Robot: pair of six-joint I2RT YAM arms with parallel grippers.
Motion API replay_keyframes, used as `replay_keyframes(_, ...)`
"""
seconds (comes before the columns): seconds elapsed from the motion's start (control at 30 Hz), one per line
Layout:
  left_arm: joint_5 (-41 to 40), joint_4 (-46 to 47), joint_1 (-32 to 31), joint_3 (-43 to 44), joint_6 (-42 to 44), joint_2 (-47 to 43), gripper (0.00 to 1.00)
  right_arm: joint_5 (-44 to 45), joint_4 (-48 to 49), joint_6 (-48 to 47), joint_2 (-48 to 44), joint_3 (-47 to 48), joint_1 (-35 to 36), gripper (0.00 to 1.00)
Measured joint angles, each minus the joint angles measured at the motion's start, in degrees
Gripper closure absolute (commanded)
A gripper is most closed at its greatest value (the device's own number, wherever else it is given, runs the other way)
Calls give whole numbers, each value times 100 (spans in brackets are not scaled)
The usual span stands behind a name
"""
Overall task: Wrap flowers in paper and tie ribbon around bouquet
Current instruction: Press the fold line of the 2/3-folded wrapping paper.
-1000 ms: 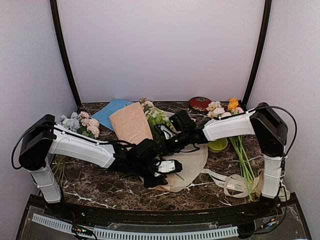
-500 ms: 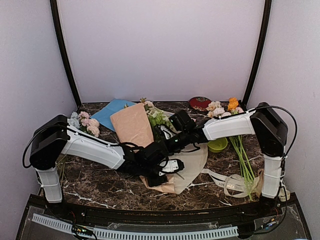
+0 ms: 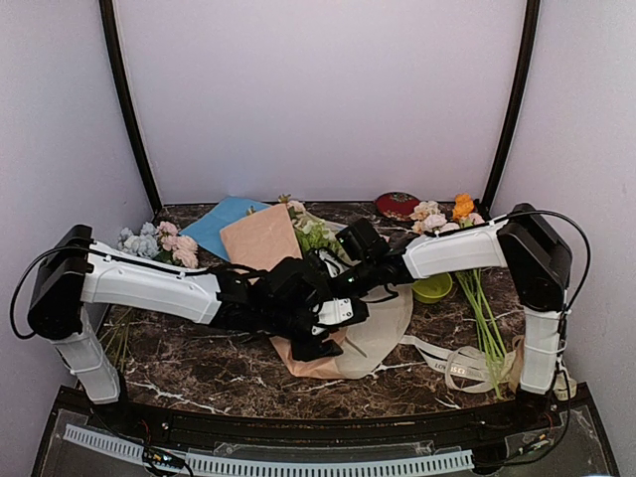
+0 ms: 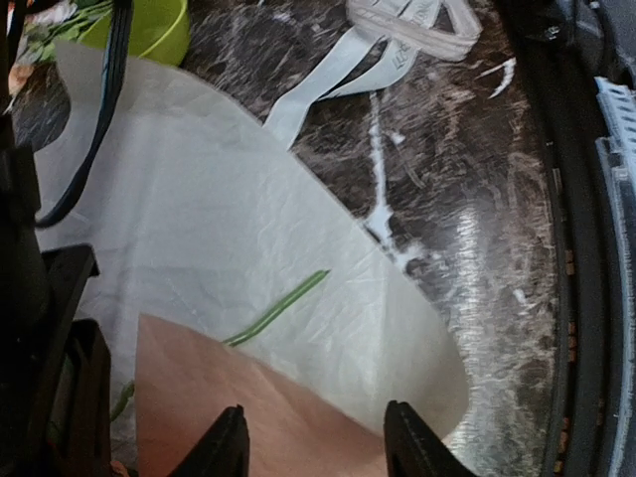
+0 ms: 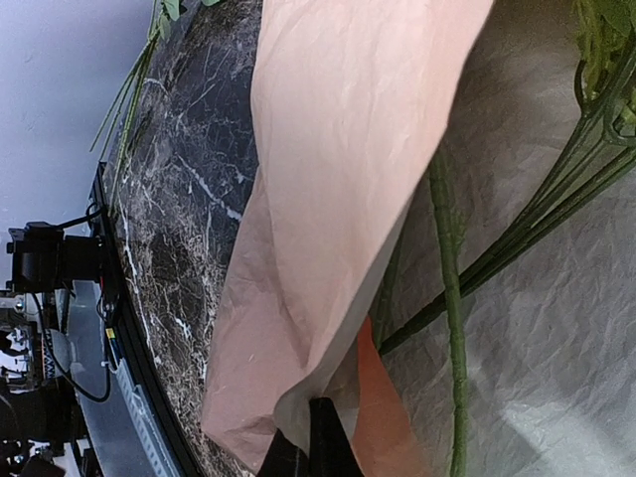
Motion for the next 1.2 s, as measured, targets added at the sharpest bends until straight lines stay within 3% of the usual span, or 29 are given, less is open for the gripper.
replay_keyframes(0.13, 809, -164, -33, 153, 310, -177, 72, -9, -9, 0, 0, 20, 0, 100)
replay_keyframes(0.2, 1054, -317, -61, 184, 483, -179, 72, -11, -13, 0, 0, 39, 0, 100)
replay_keyframes(0.33, 1294, -831, -74, 142, 826, -251, 59, -13, -33, -13, 11, 105, -2, 100)
replay_keyframes(0.47, 1290, -946, -92, 39, 986, -490, 58, -15, -37, -22, 48, 118, -2, 100)
replay_keyframes(0.6, 922, -407, -37, 13, 590, -525, 57, -15, -55, -22, 72, 118, -7, 100)
replay_keyframes(0.77, 146, 37, 199, 118, 39, -190, 47, -28, -181, -225, 162, 328, -11, 100)
replay_keyframes(0.97, -46, 31, 363, 227, -273, 175, 32, -2, -389, -717, 452, 861, -118, 100)
replay_keyframes(1.2, -160, -256, 402, 667, -577, 505, 30, -7, -616, -1027, 605, 1078, -245, 100)
